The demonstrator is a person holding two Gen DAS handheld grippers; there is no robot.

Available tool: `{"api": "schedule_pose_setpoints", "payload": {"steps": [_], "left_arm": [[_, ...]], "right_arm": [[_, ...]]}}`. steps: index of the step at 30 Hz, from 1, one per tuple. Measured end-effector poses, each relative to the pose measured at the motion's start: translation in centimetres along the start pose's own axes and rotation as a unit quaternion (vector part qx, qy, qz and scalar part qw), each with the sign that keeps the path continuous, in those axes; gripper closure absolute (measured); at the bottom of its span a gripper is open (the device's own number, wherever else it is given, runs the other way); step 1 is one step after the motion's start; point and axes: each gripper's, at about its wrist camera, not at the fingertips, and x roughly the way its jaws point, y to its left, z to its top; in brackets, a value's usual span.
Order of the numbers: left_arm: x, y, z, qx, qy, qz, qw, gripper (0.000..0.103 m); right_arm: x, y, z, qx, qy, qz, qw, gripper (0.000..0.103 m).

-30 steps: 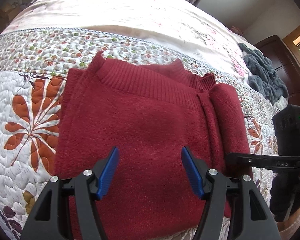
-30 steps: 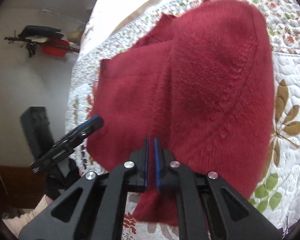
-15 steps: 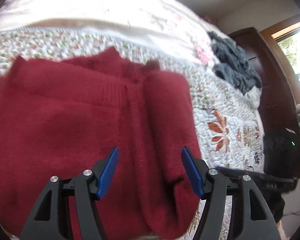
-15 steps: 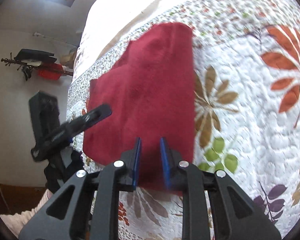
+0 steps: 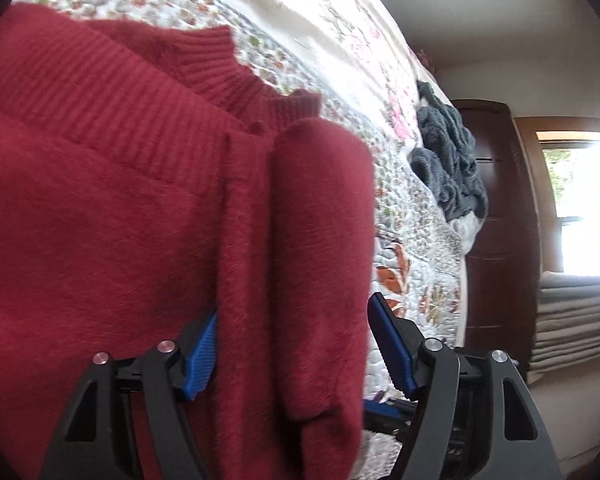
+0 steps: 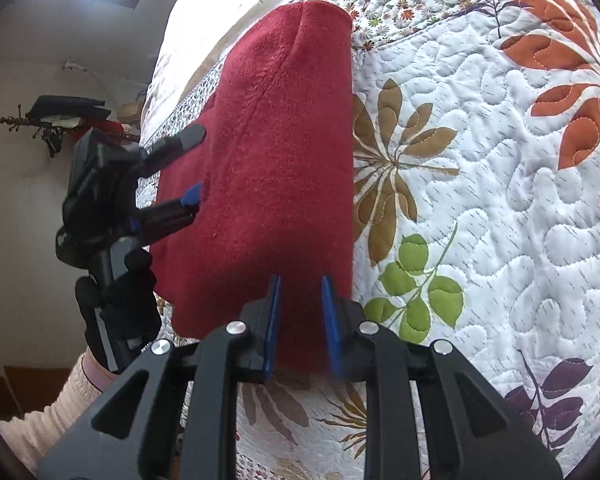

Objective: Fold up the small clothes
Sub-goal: 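Grasp the sweater side edge with the left tool while the right tool grasps it too, then fold the sweater side over the middle with both tools and release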

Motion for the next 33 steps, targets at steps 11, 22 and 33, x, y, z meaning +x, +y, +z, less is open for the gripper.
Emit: {"api": "schedule_pose_setpoints", "payload": {"steps": [11, 22, 33], "left_arm": [[3.9, -3.2, 0.9, 0.062, 0.024, 0.070, 0.9953, 0.043], [-0.7, -5.9, -0.4, 0.105, -0.063, 0.099, 0.9876, 0.085], [-10.2, -4.3, -0.3, 0.121, -0.126, 0.102, 0.9793, 0.085]], "right_arm": [[1.2, 0.3, 0.1, -0.003, 0.004, 0.002, 1.000, 0.082], [-0.9, 1.0, -0.7, -0.006, -0.023, 0.009, 1.000, 0.082], [-0.2, 2.8, -1.1, -0.021, -0.018, 0.009, 1.000, 0.082]]}}
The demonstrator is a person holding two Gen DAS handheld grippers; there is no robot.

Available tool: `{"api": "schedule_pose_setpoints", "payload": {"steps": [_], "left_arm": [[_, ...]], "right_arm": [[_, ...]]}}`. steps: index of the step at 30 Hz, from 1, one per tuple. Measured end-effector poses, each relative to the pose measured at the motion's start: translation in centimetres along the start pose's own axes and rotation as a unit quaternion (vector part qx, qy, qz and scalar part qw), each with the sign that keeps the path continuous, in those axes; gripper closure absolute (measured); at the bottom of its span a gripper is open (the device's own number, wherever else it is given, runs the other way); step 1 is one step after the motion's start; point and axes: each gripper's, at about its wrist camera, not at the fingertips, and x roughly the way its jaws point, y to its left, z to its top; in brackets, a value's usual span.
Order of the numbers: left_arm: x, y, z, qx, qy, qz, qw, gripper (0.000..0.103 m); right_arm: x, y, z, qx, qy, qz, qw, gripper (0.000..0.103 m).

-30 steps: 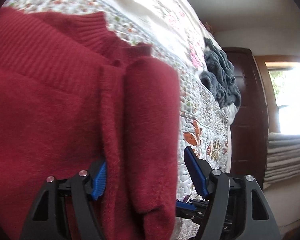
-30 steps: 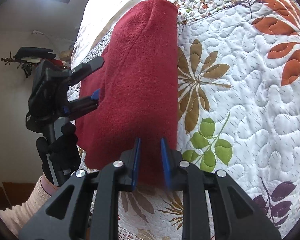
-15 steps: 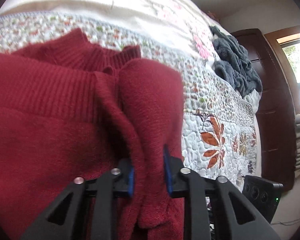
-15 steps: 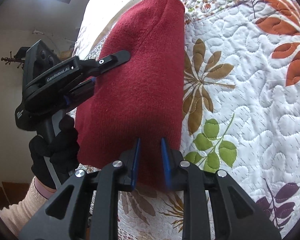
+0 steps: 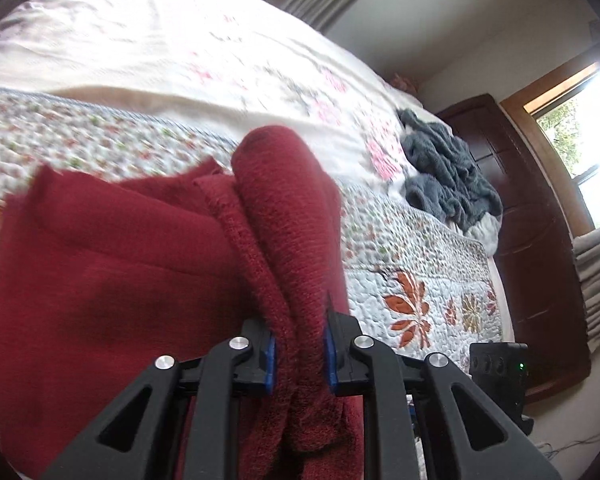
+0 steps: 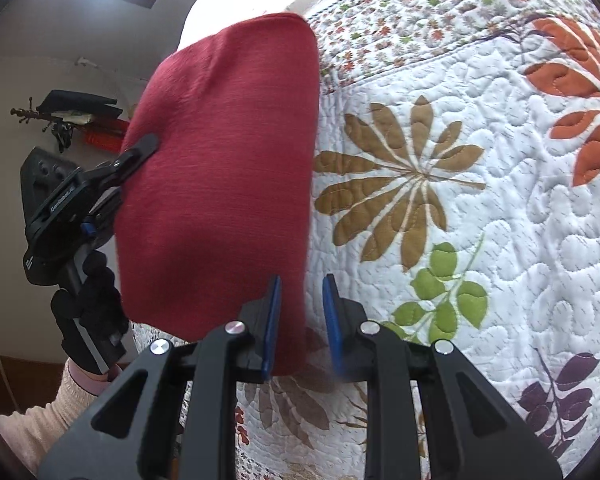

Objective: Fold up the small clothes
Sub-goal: 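Fold the sweater side over the middle with both tools and release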

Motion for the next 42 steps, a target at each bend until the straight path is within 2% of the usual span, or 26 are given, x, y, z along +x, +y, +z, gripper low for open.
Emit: {"api": "schedule_pose_setpoints", "payload": {"steps": [8, 20, 25, 28, 30, 36, 40, 42], "left_arm": [[-3.4, 5.2, 1.4, -0.009, -0.020, 0.056, 0.9982, 0.085], [-6.1, 12.4, -0.2, -0.047, -0.035, 0.087, 0.9945, 0.086], [-6.1, 14.8, -0.8, -0.050, -0.035, 0.109, 0.9921, 0.086], [-5.9, 16.5, -1.3, -0.068, -0.036, 0.109, 0.9910, 0.086], [-5.5, 17.0, -1.5, -0.066, -0.031, 0.112, 0.9911, 0.086], [-3.8, 17.2, -0.9, -0.055, -0.004, 0.109, 0.9925, 0.083], [-5.5, 16.9, -1.2, -0.055, -0.005, 0.114, 0.9920, 0.071], [-7.0, 16.4, -1.8, -0.049, -0.008, 0.119, 0.9916, 0.070]], "right_arm": [[1.7, 2.4, 0.6, -0.020, 0.009, 0.000, 1.000, 0.082], [4.0, 5.8, 0.7, -0.045, 0.028, -0.003, 0.999, 0.082], [5.3, 6.7, 0.3, -0.050, 0.039, -0.002, 0.998, 0.082], [6.2, 7.3, 0.2, -0.052, 0.047, -0.004, 0.998, 0.081], [6.7, 7.6, 0.1, -0.055, 0.052, -0.006, 0.997, 0.076], [8.6, 8.9, -0.4, -0.059, 0.064, -0.015, 0.996, 0.075], [8.8, 9.4, -0.8, -0.060, 0.065, -0.013, 0.996, 0.066], [8.9, 9.4, -1.1, -0.061, 0.067, -0.014, 0.996, 0.063]]}}
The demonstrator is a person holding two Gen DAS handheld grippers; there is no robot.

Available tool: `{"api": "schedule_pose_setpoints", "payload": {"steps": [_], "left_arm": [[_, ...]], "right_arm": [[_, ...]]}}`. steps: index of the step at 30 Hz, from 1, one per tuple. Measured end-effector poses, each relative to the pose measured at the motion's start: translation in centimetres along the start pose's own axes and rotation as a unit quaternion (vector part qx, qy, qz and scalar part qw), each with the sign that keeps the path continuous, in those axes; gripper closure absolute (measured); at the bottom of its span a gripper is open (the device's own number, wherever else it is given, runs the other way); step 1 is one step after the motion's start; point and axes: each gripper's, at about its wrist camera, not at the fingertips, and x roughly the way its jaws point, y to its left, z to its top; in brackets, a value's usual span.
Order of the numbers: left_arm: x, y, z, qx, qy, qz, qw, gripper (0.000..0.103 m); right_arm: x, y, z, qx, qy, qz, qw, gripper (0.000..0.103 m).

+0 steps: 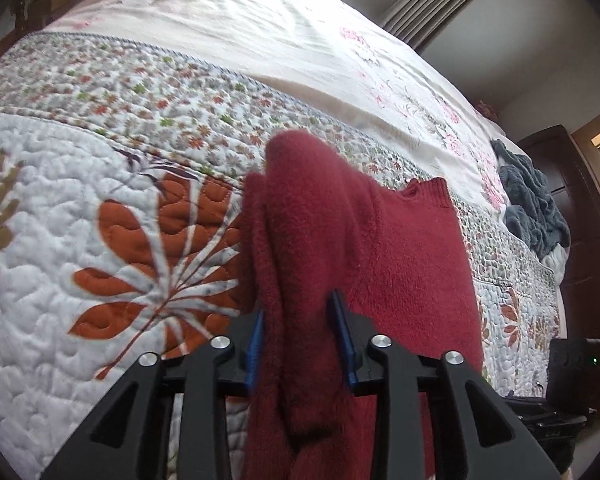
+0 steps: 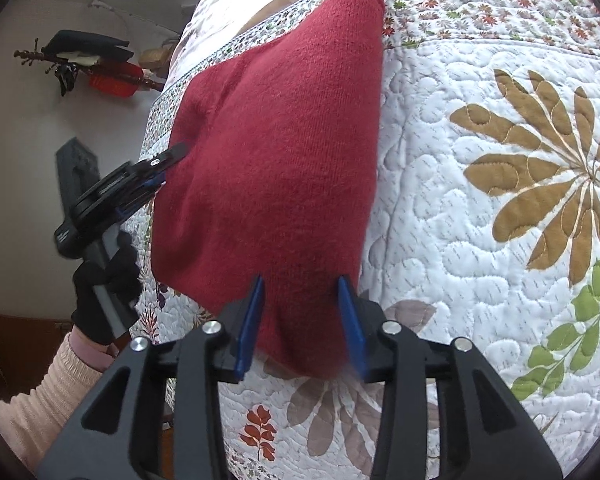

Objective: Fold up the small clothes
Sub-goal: 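Fold the sweater side over the middle with both tools and release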

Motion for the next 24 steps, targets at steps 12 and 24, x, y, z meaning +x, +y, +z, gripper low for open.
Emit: {"api": "schedule_pose_setpoints", "payload": {"steps": [12, 24], "left_arm": [[-1.9, -1.4, -6.2, 0.039, 0.046, 0.034, 0.9976, 0.072], [-0.2, 1.3, -7.2, 0.011, 0.072, 0.018, 0.9972, 0.075]], "right_arm": [[2.4, -0.7, -1.6, 0.029, 0.022, 0.024, 0.999, 0.077], [3.9, -1.6, -2.6, 0.027, 0.032, -0.006, 0.999, 0.080]]}}
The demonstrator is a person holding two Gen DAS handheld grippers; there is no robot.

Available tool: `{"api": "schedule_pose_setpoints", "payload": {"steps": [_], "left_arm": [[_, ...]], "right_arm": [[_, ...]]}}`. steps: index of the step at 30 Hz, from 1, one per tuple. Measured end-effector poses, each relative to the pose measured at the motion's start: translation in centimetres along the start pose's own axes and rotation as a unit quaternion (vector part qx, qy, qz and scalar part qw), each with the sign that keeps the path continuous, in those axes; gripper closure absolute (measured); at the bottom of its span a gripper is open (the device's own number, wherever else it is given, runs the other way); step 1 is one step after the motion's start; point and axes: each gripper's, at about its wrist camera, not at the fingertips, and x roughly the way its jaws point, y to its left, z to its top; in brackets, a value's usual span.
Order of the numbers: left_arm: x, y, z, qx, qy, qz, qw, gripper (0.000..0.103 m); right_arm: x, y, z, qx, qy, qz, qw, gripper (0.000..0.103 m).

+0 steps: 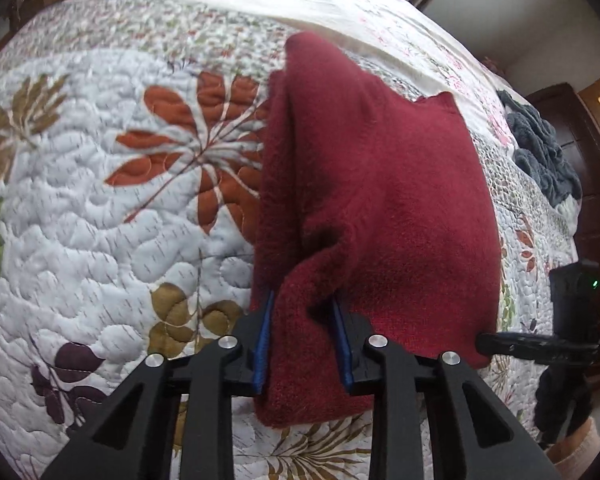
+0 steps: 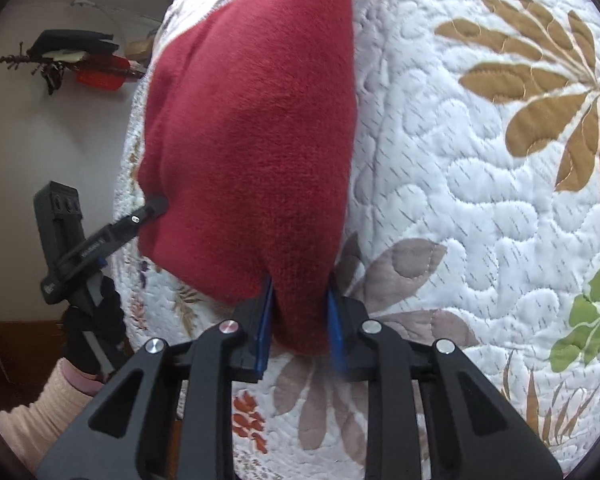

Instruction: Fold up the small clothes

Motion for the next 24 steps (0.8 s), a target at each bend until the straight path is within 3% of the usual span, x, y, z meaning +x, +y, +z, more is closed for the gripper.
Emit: {"api": "schedule_pose_setpoints", "payload": {"steps": [8, 9, 10, 12, 14, 16, 21, 24], "left_arm": [[-0.7, -0.2, 0.4, -0.008, 0.006, -0.008, 0.9999, 0.073], [-1.2, -0.3, 0.5, -0.007, 0.004, -0.005, 1.0000, 0.068], [-1.8, -0.6, 0.7, -0.006, 0.000, 0.001, 1.0000, 0.055], [-3.2, -0.9, 1.1, -0.004, -0.017, 0.001, 0.9998, 0.043], [-3.8, -1.0, 1.7, -0.003, -0.026, -0.007, 0.9996, 0.041], [-3.9, -0.9, 2.9, -0.004, -0.031, -0.010, 0.9995, 0.031], [-2.0, 0.1, 5.9, -0.017, -0.023, -0.010, 0.9996, 0.031], [0.1, 1.0, 7.6, -0.035, 0.000, -0.039, 0.9986, 0.031]], "right_arm": [[0.0, -0.3, 0.5, 0.000, 0.007, -0.002, 1.000, 0.074], [-0.4, -0.2, 0.6, -0.004, 0.005, -0.002, 1.000, 0.070], [-0.9, -0.1, 0.6, -0.007, 0.003, -0.002, 1.000, 0.069], [-2.1, 0.0, 0.8, -0.014, -0.008, -0.002, 1.000, 0.068], [-3.0, 0.1, 1.1, -0.018, -0.018, -0.001, 1.000, 0.062], [-4.0, 0.1, 1.6, -0.020, -0.033, 0.001, 0.999, 0.056], [-5.3, 0.2, 3.8, -0.019, -0.059, 0.006, 0.998, 0.045], [-5.3, 0.2, 5.1, -0.023, -0.064, 0.014, 0.998, 0.043]]}}
